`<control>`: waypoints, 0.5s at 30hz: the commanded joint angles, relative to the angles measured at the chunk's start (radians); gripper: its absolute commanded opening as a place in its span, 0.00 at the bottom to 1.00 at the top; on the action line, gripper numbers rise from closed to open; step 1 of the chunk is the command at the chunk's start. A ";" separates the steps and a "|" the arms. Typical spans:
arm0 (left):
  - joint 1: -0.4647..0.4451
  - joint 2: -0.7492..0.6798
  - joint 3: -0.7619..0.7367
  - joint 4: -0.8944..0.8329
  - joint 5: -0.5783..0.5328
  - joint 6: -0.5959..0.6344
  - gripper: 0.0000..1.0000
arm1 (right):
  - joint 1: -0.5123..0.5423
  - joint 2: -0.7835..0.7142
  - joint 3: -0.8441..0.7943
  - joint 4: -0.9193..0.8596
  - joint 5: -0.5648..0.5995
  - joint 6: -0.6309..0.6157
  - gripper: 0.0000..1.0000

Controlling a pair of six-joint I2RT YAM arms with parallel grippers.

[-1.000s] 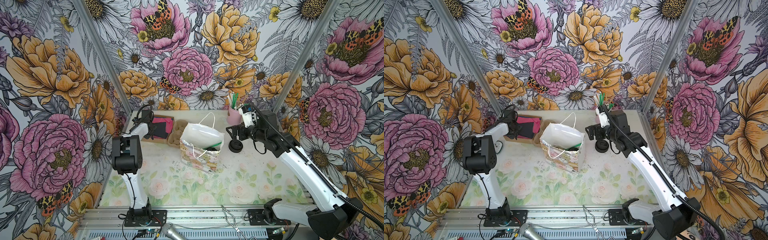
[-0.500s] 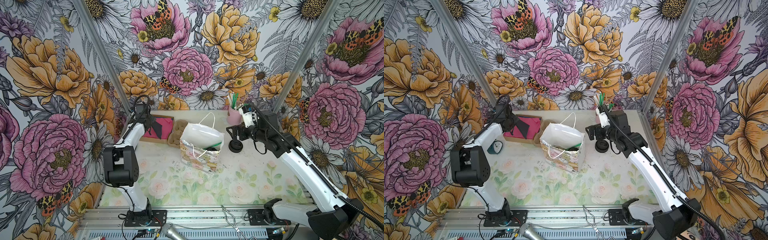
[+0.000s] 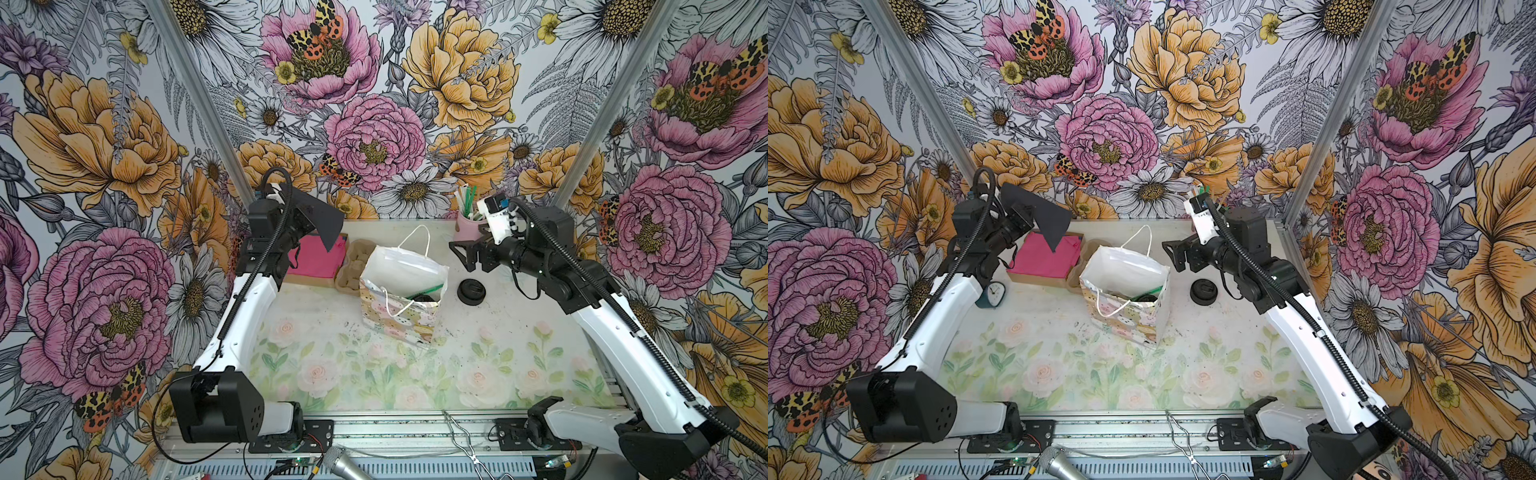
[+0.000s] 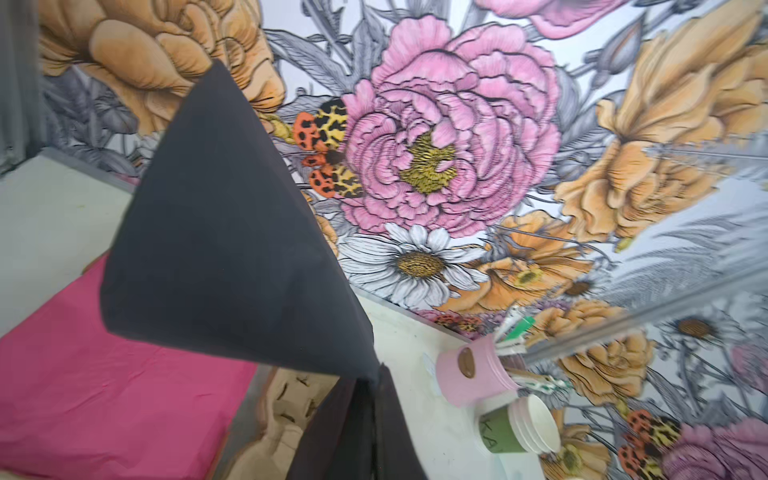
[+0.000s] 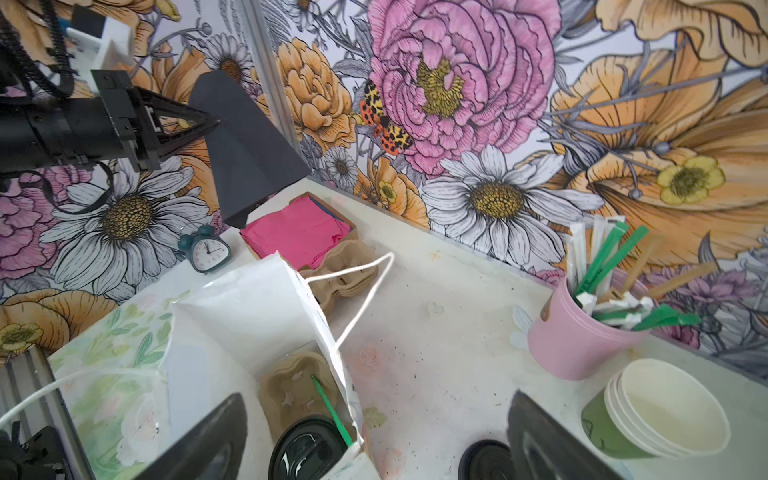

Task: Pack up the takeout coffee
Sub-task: 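Lift the grey tissue with the left gripper while right gripper grasps its other corner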

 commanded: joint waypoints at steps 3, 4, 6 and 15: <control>-0.006 -0.067 -0.002 0.122 0.331 0.046 0.00 | 0.076 0.091 0.115 0.023 -0.068 -0.179 0.98; -0.010 -0.071 0.002 0.129 0.369 0.045 0.00 | 0.083 0.110 0.135 0.023 -0.074 -0.197 0.98; -0.022 -0.075 0.011 0.148 0.459 0.057 0.00 | 0.094 0.157 0.185 0.026 -0.084 -0.230 0.98; -0.094 -0.061 0.035 0.204 0.700 0.100 0.00 | 0.110 0.338 0.381 0.027 -0.149 -0.333 0.98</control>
